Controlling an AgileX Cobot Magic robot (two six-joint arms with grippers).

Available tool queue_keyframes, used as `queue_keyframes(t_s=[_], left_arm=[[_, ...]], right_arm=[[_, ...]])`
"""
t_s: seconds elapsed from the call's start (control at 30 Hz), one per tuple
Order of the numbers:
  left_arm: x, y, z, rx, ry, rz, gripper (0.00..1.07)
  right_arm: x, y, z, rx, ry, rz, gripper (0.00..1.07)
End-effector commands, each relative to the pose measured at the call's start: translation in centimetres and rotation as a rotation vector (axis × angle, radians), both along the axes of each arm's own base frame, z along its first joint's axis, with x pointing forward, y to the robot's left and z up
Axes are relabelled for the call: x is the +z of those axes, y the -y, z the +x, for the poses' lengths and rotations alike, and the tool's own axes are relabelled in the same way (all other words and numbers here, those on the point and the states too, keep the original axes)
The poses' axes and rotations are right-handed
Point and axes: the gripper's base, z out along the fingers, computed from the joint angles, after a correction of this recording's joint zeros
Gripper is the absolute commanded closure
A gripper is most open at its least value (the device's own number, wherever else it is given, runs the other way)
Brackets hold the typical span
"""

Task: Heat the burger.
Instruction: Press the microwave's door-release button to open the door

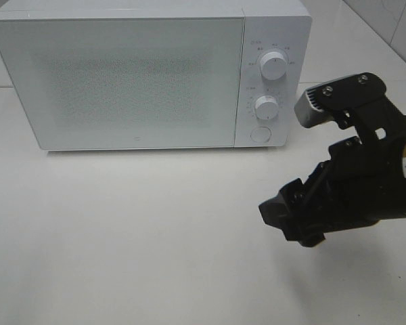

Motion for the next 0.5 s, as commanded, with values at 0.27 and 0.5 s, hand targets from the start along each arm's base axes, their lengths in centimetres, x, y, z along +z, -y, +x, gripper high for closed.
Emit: queue_keyframes(t_s=[0.27, 0.5], left_arm=[[-0.1, 0.1, -0.3, 0.002, 0.024, -0.003, 0.07], [-0.1, 0.1, -0.3, 0.002, 0.024, -0.003, 0.07]], right_arm=[[2.8, 2.4, -3.4, 0.032, -0.035, -0.04, 0.31], [5.8, 3.6, -5.1, 0.011, -0.046, -0.014, 0.31]])
